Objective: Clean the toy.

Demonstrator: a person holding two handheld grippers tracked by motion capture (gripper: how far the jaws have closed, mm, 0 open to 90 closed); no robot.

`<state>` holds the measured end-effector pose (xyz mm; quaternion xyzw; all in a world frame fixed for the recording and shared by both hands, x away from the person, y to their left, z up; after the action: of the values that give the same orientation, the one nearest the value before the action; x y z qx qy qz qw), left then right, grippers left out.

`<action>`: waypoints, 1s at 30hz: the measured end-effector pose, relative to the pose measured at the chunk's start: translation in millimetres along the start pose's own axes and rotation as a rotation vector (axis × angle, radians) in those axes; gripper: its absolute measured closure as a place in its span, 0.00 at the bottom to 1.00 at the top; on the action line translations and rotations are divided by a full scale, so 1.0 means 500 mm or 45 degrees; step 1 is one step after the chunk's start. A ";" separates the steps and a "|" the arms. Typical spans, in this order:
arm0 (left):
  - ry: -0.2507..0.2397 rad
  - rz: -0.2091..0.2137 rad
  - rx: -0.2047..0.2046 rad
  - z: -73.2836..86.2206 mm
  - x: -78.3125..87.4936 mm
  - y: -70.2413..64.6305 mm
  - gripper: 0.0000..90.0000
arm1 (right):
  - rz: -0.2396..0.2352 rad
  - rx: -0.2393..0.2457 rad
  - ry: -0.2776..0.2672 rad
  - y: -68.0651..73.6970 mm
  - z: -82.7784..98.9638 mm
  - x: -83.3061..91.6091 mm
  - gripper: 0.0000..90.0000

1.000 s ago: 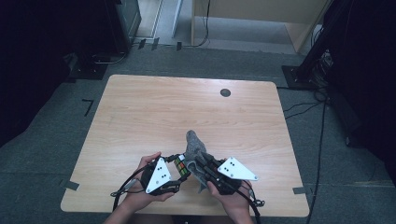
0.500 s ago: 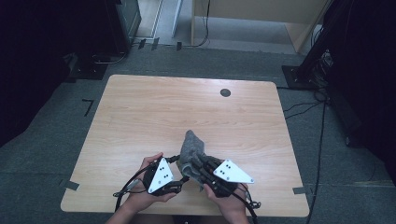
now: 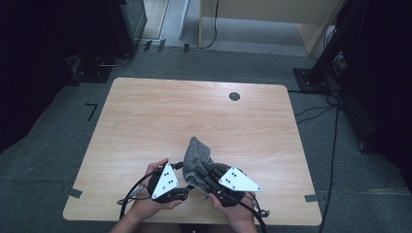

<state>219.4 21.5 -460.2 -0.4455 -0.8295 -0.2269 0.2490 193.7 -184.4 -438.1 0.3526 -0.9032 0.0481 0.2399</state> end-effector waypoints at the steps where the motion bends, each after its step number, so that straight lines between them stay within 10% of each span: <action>1: -0.008 0.006 0.006 0.000 0.002 0.002 0.38 | 0.034 -0.024 0.008 -0.012 0.002 0.002 0.86; 4: -0.020 0.022 0.019 0.000 0.004 0.005 0.38 | 0.077 -0.097 0.020 -0.035 0.007 0.009 0.86; 10: -0.028 0.027 0.023 0.000 0.007 0.007 0.38 | 0.009 0.066 -0.028 0.015 -0.008 0.006 0.86; 18: -0.153 0.111 0.116 0.004 0.032 0.035 0.38 | 0.059 -0.153 -0.050 -0.071 0.011 0.025 0.86; 26: -0.222 0.195 0.157 0.007 0.043 0.045 0.38 | -0.072 -0.155 -0.074 -0.056 0.021 0.004 0.86; 30: -0.280 0.242 0.188 0.005 0.052 0.050 0.38 | -0.098 -0.145 0.019 -0.056 0.030 -0.012 0.86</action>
<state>227.8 52.0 -442.4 -0.5246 -0.8203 -0.0906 0.2093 210.1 -205.5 -456.2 0.3725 -0.8885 -0.0102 0.2679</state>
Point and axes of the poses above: each handheld gripper's, and its own axes: x roughly backward along the jaws, z roughly out of its underside, y roughly to its left, the point moved 1 cm from there along -x, roughly forward along the jaws, and after that the axes turned 15 degrees about y, right-handed, at the moved point
